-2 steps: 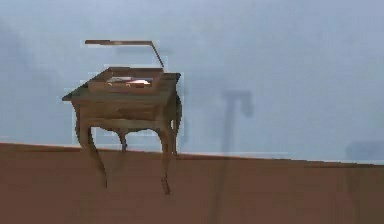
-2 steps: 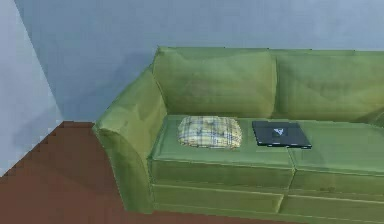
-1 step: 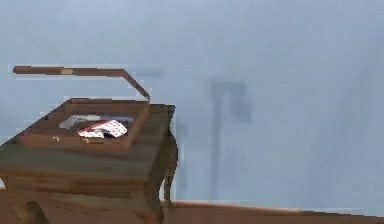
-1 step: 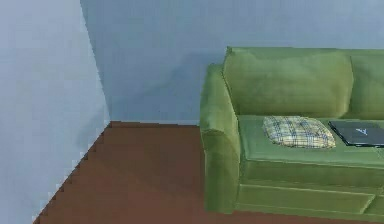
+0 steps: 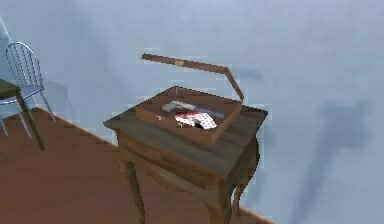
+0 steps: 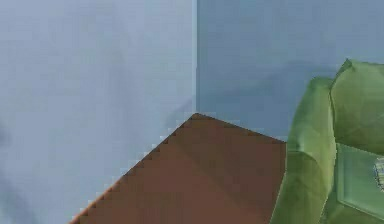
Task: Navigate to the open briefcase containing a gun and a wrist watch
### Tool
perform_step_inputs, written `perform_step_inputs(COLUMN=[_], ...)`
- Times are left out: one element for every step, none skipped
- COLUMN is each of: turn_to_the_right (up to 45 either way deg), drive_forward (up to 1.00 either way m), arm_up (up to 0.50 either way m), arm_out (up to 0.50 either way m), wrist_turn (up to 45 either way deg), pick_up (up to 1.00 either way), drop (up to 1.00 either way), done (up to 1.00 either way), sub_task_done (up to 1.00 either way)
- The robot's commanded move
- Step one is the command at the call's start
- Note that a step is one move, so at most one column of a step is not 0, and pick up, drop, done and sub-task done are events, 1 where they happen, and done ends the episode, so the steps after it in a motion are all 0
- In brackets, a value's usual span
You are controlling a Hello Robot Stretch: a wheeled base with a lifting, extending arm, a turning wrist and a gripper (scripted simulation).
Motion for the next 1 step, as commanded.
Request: perform_step_inputs(turn_to_the_right=[0.0], drive_forward=[0.00], arm_up=[0.00], arm_out=[0.00], wrist_turn=[0.0], pick_up=[0.00], drop=[0.00], done=[1.00], sub_task_done=[0.00])
